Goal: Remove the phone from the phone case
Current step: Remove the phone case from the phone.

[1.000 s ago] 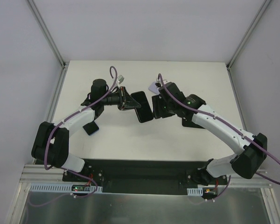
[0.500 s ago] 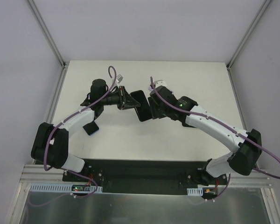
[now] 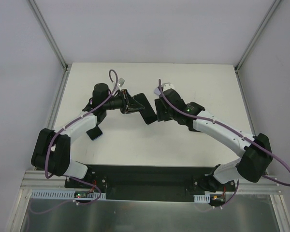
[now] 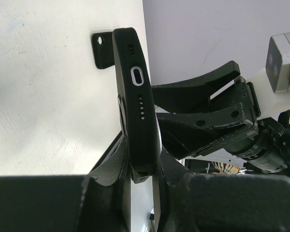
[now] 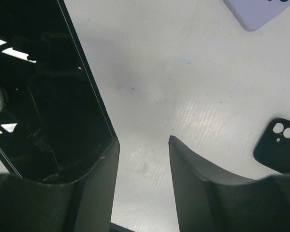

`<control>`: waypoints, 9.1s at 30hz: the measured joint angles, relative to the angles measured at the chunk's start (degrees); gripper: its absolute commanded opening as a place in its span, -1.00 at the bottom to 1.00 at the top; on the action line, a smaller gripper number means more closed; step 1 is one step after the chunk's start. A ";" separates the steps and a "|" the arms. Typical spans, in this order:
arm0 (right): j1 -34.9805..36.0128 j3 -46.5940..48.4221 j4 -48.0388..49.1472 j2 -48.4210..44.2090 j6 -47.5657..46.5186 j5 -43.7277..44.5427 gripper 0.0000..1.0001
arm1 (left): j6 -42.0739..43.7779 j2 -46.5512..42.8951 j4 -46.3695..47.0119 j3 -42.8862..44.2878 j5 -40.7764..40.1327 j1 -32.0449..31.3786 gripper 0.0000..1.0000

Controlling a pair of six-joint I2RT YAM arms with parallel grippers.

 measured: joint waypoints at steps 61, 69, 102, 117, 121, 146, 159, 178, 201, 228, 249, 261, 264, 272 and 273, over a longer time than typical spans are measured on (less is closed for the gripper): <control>-15.67 -18.21 41.77 -5.64 27.54 -68.98 -0.97 | -18.12 1.68 38.95 -4.17 9.16 2.23 -0.36; -15.10 -18.18 45.16 -4.20 30.56 -68.72 -0.97 | -20.87 3.19 42.71 -4.17 7.93 1.90 -0.30; -9.94 -0.61 -1.60 -13.77 7.65 -27.15 -0.02 | -15.85 0.79 33.33 -2.27 6.69 -2.08 -1.00; 2.34 2.40 -5.77 -15.69 6.16 -12.92 -0.03 | -4.44 -3.13 12.87 -0.46 4.46 -2.08 -1.00; 4.48 5.51 -5.92 -13.62 5.79 -9.99 -0.02 | -2.58 -3.98 9.64 -0.20 3.56 -2.08 -1.00; 9.64 10.19 -9.99 -1.16 6.75 7.61 -0.07 | 1.73 -4.94 3.28 -0.20 -1.36 -1.90 -1.00; 6.82 5.77 -1.66 -0.31 8.37 4.59 -0.10 | 1.86 -4.96 1.27 -0.22 -4.37 -0.11 -1.00; 5.88 10.80 -2.21 7.13 9.07 7.19 -0.17 | 0.74 -4.96 1.11 -0.39 -9.55 1.11 -1.00; 2.99 4.79 7.61 8.72 10.82 -0.92 -0.17 | 0.70 -5.42 -2.49 -1.88 -13.97 2.25 -1.00; 1.11 23.06 -18.14 4.94 1.88 -4.85 -0.02 | 1.62 -8.41 7.23 -3.21 2.40 -1.40 -1.00; -0.24 16.57 -12.59 7.67 0.94 -9.18 -0.03 | 7.32 -8.52 -2.08 -4.79 -1.33 -1.95 -1.00; -5.38 22.32 -15.43 0.98 -3.10 -2.40 -0.03 | 6.38 -8.98 4.17 -4.70 11.78 -5.97 -1.00; -5.29 23.54 -15.80 1.64 -3.78 -1.97 -0.03 | 6.40 -8.96 4.20 -4.70 12.98 -6.19 -1.00; -4.02 24.04 -14.84 2.29 -6.34 -6.45 -0.03 | 6.40 -8.63 4.24 -4.70 13.29 -6.23 -1.00; -3.54 23.96 -14.60 2.27 -6.75 -6.84 -0.04 | 6.43 -8.52 4.22 -4.70 13.27 -6.36 -1.00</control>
